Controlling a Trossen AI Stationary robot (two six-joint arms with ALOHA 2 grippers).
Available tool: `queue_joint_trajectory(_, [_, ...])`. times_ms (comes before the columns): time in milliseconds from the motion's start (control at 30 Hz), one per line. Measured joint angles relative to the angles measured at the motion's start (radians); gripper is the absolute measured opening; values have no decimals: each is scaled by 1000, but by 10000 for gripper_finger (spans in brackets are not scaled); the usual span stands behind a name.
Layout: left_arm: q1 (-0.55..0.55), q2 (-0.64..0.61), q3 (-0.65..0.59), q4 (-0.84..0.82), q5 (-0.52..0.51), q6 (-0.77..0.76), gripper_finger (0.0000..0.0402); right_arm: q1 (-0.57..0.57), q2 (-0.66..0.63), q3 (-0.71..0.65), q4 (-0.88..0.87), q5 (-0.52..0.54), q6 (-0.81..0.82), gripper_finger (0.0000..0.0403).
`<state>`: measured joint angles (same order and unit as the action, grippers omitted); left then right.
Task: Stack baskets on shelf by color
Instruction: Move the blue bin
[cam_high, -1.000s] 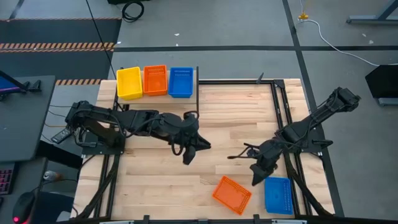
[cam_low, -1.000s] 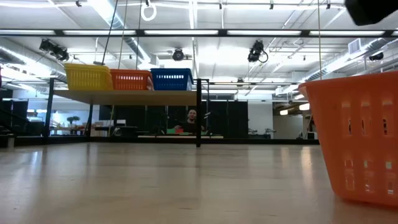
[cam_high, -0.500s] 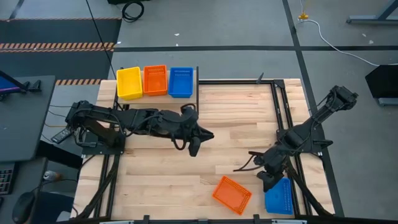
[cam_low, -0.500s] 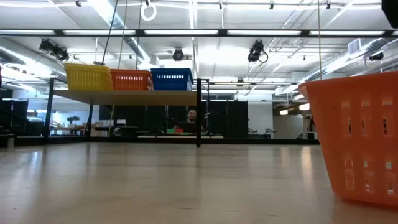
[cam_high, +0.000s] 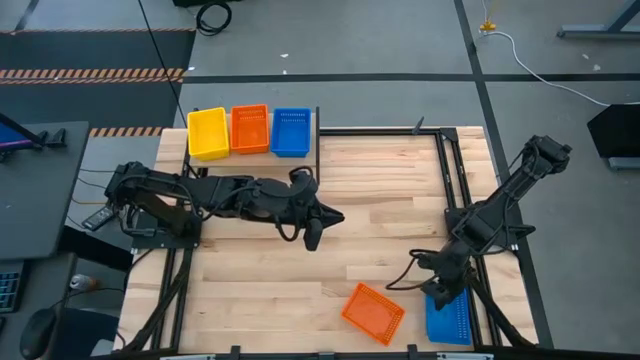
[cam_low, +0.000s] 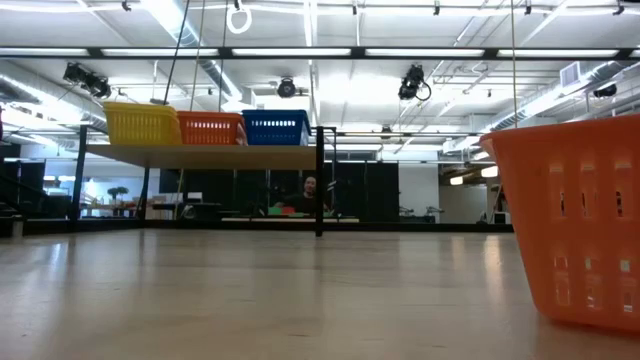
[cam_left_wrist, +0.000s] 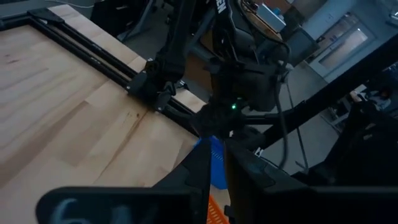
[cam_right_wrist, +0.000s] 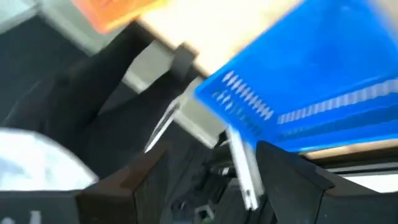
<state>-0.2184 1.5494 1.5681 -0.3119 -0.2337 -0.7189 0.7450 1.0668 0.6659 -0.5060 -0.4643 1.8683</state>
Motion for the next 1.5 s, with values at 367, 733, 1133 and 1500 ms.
queue_joint_trajectory(367, [-32,0,0,6,-1,99,48,13,44,0,-114,157,158,242])
queue_joint_trajectory(733, [-32,0,0,40,172,189,44,13,170,0,14,121,262,242])
queue_joint_trajectory(1133, [-37,-1,0,71,238,189,43,15,324,0,163,52,285,242])
queue_joint_trajectory(1500, [-39,-1,0,71,238,189,39,19,341,0,85,98,226,242])
